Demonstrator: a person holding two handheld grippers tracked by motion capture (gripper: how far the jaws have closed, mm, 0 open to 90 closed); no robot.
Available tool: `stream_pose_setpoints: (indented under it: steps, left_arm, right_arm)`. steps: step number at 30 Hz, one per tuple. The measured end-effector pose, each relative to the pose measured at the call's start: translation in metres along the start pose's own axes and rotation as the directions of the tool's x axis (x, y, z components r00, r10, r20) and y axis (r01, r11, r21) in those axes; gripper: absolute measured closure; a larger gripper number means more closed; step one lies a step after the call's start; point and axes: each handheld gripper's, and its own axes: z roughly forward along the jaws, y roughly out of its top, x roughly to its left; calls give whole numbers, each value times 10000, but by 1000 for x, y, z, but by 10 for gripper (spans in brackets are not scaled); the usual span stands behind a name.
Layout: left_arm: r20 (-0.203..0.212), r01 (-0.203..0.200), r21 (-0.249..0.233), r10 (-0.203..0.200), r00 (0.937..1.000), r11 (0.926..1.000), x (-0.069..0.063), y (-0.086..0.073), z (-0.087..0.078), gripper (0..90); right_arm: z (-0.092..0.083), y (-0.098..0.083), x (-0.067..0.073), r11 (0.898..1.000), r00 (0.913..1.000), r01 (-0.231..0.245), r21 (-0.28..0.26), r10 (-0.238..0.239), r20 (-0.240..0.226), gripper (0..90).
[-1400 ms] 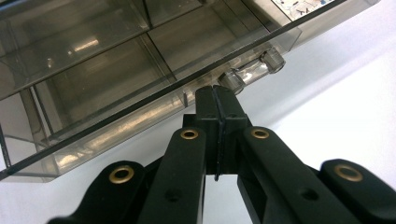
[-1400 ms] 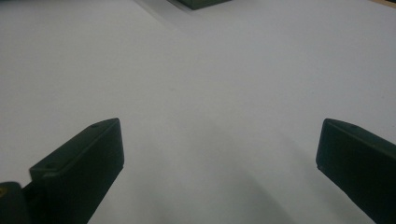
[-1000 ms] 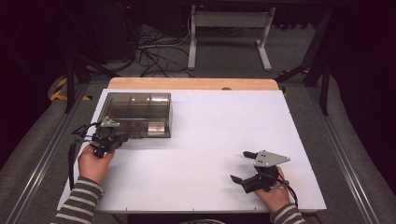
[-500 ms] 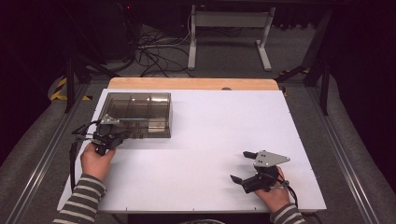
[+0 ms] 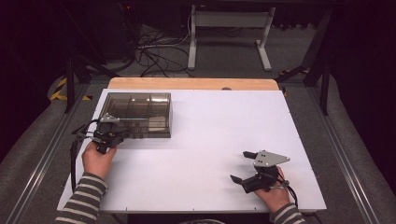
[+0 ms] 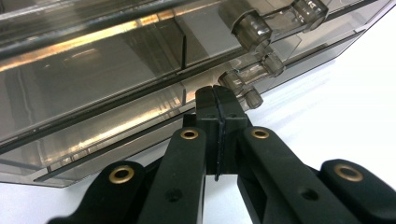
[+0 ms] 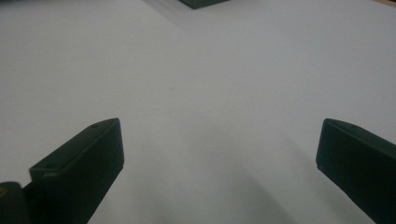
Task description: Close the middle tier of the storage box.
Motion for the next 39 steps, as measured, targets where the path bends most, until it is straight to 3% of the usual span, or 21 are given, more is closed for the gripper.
stream_pose_setpoints:
  steps: [6, 22, 34, 39]
  left_arm:
    - [-406, -248, 68, 250, 9989, 9997, -4, 1, -5, 855]
    - [366, -352, -528, 371, 9986, 9980, -15, 0, -30, 667]
    - [1234, -728, -1656, 939, 9879, 9835, -29, -5, -55, 316]
    - [1575, -1039, -1868, 1342, 9784, 9769, -39, -9, -61, 161]
  right_arm:
    - [0, 0, -1, 10000, 10000, -7, -45, 7, -31, 16]
    - [1, 1, -2, 9999, 9998, -72, -103, 70, -168, 16]
    - [0, 1, -2, 10000, 9998, -48, -87, 46, -189, 16]
    - [0, 1, -2, 10000, 9998, -42, -79, 41, -187, 16]
